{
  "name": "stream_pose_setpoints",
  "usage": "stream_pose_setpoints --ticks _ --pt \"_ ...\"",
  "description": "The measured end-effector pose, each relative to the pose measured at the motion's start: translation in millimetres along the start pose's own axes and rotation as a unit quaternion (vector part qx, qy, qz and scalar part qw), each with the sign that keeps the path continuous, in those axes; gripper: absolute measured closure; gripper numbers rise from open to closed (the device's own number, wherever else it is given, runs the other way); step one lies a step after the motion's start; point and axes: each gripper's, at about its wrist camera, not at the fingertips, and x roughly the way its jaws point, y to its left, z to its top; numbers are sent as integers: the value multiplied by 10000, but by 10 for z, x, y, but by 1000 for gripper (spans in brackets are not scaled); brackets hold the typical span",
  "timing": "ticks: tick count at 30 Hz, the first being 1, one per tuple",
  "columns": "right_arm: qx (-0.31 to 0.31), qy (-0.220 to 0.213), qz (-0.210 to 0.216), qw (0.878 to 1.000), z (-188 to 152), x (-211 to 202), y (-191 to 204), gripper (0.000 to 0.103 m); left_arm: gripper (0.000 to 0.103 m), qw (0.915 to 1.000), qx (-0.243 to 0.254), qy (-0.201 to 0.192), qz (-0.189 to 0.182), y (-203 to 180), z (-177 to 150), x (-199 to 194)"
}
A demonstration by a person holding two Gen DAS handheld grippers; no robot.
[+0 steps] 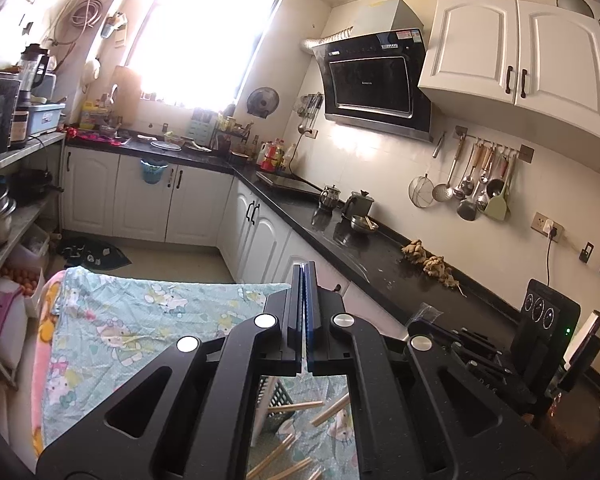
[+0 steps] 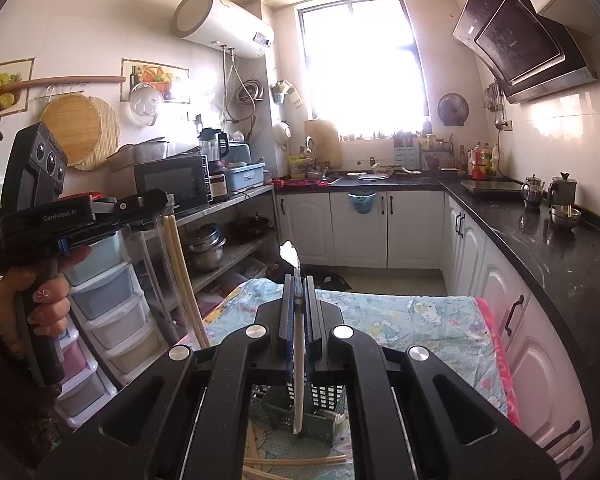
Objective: Organize utensils
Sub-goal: 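Carry the left tool's chopstick over the basket while the right tool carries its chopstick there, then open the left tool into the basket while the right tool releases its chopstick inside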
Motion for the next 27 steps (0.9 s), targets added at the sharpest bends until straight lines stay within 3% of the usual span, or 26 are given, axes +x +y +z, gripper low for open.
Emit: stream_pose_setpoints --ticks 14,19,27 --pt "-60 43 -195 9998 108 453 -66 98 103 9987 -413 -45 285 562 9 308" --pt "-146 144 -292 9994 -26 705 -85 98 103 9975 -662 34 232 718 -53 471" --pt "-57 374 -358 9986 -315 1081 -169 98 103 9975 -567 295 311 752 -240 758"
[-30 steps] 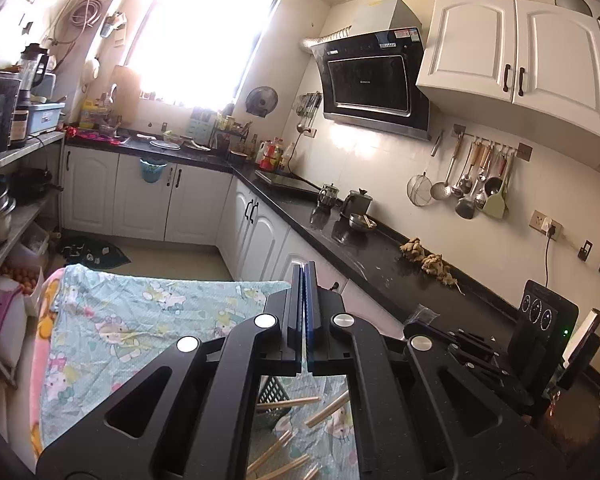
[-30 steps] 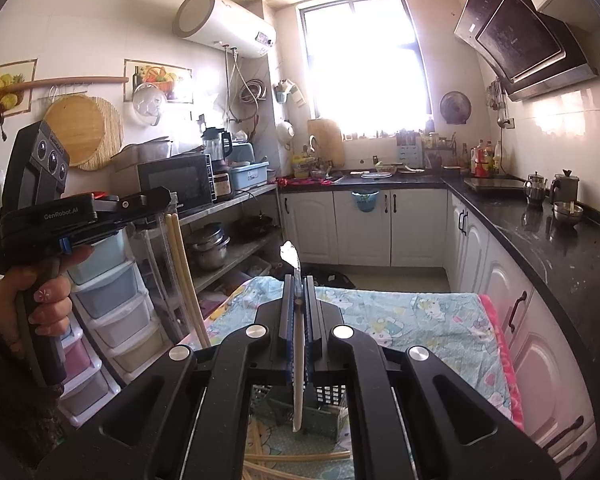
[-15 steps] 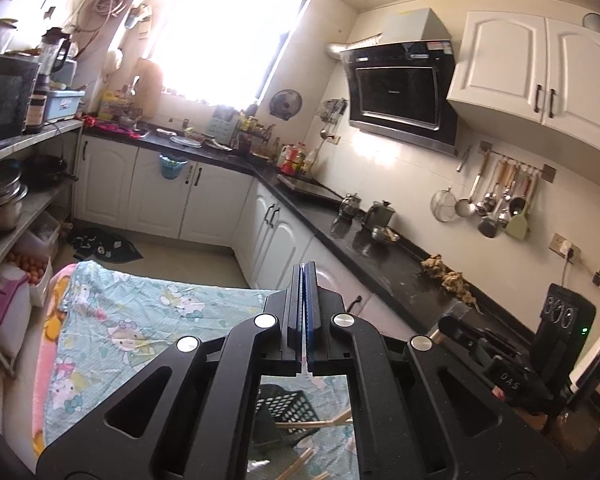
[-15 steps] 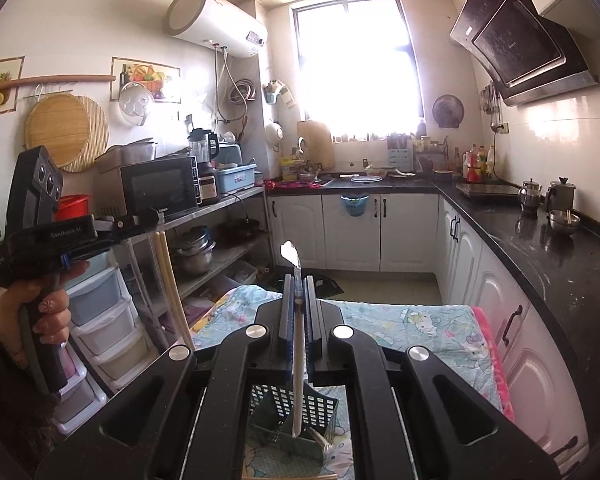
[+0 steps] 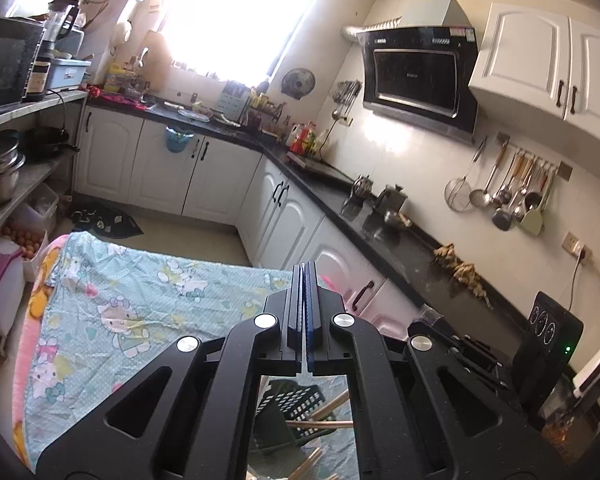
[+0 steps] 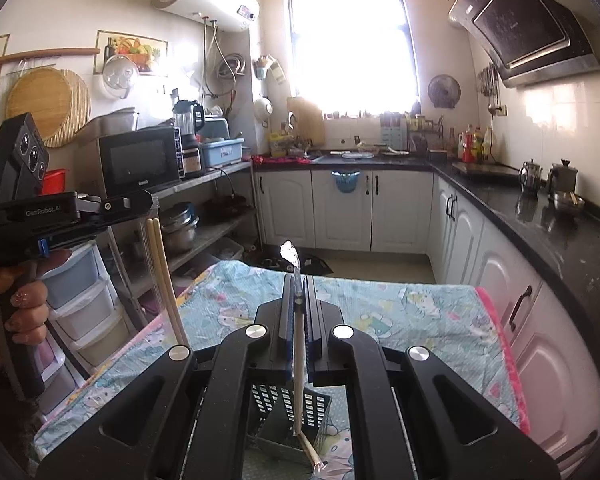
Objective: Organize utensils
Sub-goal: 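Open the left tool into the basket while the right tool releases its chopstick inside, then move the left tool back to the chopstick pile while the right tool follows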
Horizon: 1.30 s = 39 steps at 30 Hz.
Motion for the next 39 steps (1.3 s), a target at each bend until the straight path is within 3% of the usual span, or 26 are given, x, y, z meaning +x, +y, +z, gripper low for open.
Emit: stream_pose_setpoints --ticks 13,15,16,17,18,20,22,24,26,29,31,39 --pt "271 639 -91 9975 -388 402 -62 98 103 9984 109 386 405 144 -460 374" --pt "297 707 -151 9969 -432 420 -79 92 103 9979 123 444 449 141 -508 393" --pt "324 730 -168 9967 -450 418 -98 82 103 9973 135 501 511 141 -533 398" --pt "343 751 -179 9964 -461 416 -101 74 98 9968 160 552 561 142 -549 395" --pt "363 758 -184 9963 -477 406 -107 73 95 9962 204 561 639 140 -569 374" --pt "351 777 -215 9961 -492 387 -109 71 74 9951 254 542 787 139 -593 307" --pt "318 774 -243 9962 -503 353 -124 63 59 9943 262 502 901 150 -611 222" --pt "291 781 -281 9961 -501 317 -139 59 53 9930 311 422 1058 150 -628 104" --pt "260 770 -365 9960 -482 265 -154 55 32 9922 302 338 1164 157 -636 -21" --pt "234 670 -432 9965 -465 133 -159 47 16 9898 294 232 1371 180 -645 -208" --pt "226 612 -487 9967 -473 35 -163 41 10 9893 242 120 1434 222 -674 -368" --pt "238 565 -630 9961 -584 -348 -170 34 10 9833 -99 100 1813 419 -898 -764"
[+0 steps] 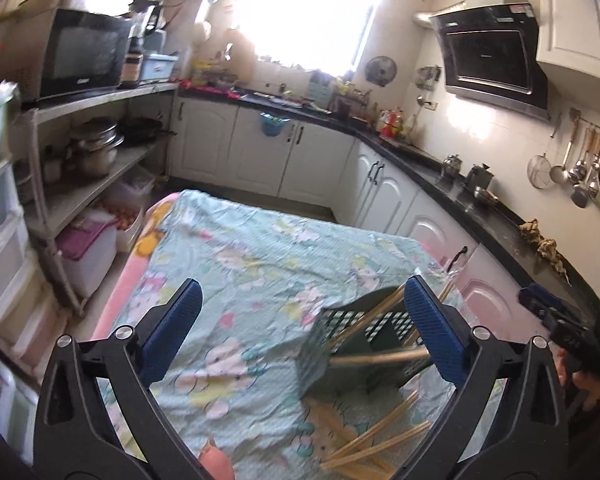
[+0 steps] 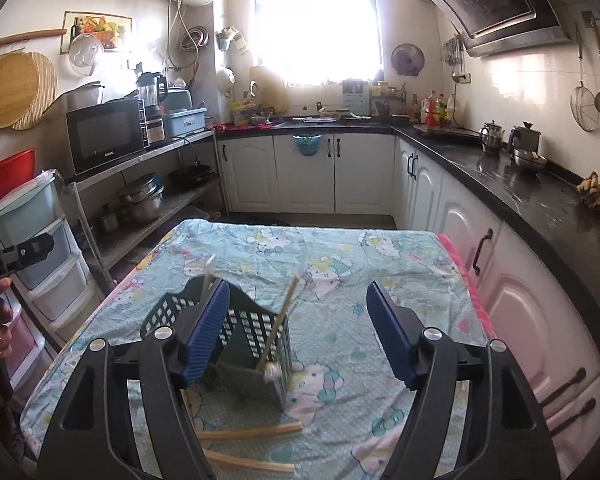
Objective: Organize utensils
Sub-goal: 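Move the left tool back to the chopstick pile while the right tool follows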
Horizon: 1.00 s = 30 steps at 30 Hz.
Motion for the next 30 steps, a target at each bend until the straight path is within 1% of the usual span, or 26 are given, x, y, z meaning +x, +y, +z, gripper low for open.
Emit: stream_pose_setpoints --ticks 6,10,14,19,25,30 --pt "-166 93 -12 9998 -157 -204 34 34 10 9997 19 175 146 60 -248 -83" --pt "-229 217 18 9995 -278 -240 84 33 10 9993 -2 363 99 75 -427 -72" --pt "-330 381 53 9987 -439 -223 132 33 10 9983 30 578 50 36 -623 -21" --pt "-271 657 119 9974 -661 -169 161 33 10 9960 -20 888 -112 -7 -879 70" --pt "-248 859 112 9959 -895 -116 210 33 10 9935 -40 1123 -206 -2 -1127 151" --pt "-222 1036 125 9943 -1067 -60 223 33 10 9905 -166 1342 -254 16 -1346 236"
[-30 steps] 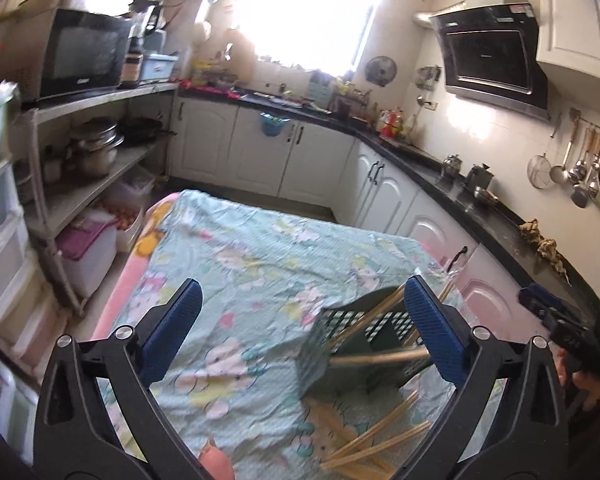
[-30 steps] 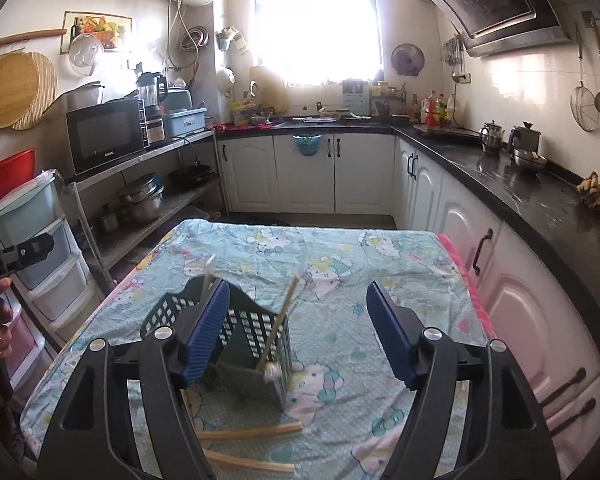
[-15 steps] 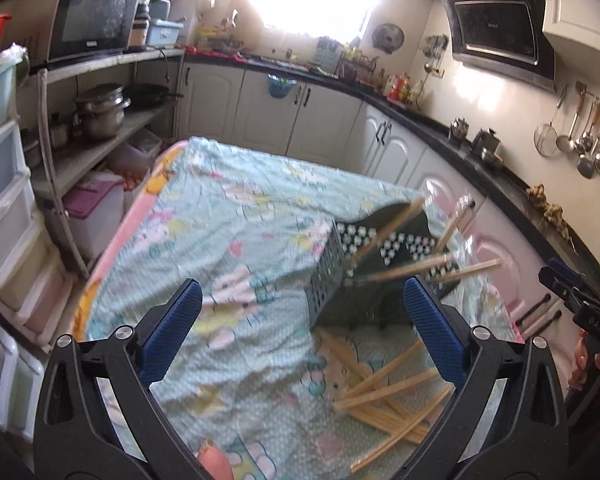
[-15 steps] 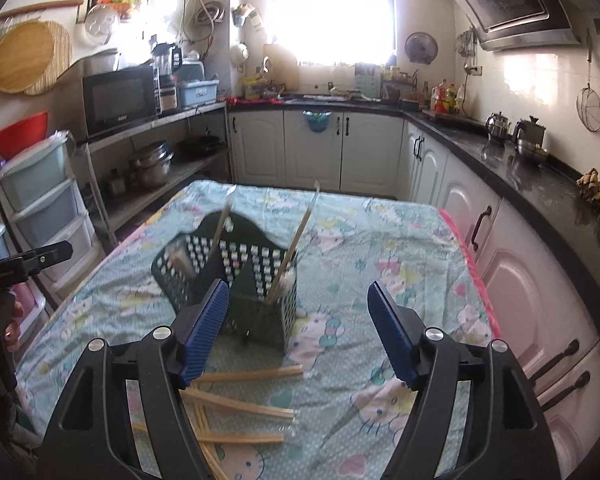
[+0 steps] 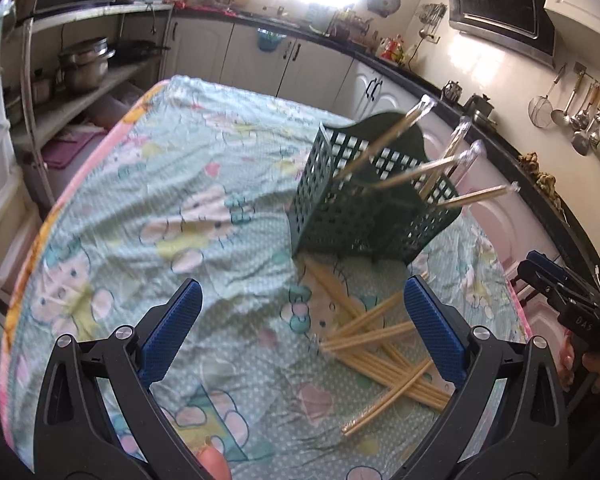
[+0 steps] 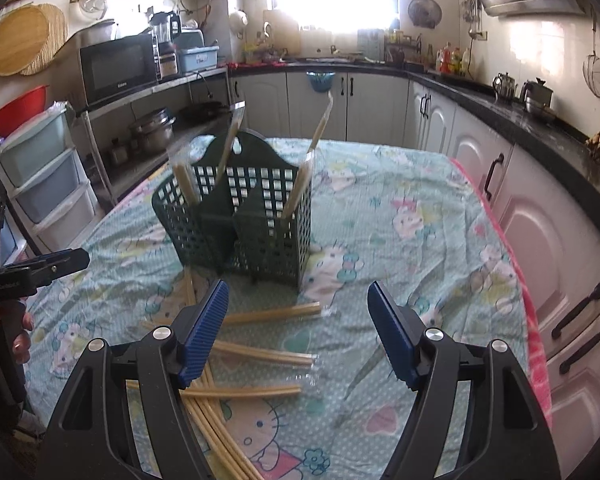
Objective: Organize utensils
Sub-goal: 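Move the left tool back to the chopstick pile while the right tool follows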
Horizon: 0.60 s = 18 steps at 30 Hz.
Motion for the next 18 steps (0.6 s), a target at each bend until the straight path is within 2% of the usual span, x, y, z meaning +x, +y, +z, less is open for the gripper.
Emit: stream_pose_setpoints --ticks 12,18 --pt "99 461 39 9989 -373 218 -13 33 12 9991 -224 355 -84 20 -286 246" --pt "153 689 40 9975 -547 366 -27 33 24 9973 -377 562 -268 36 -385 359"
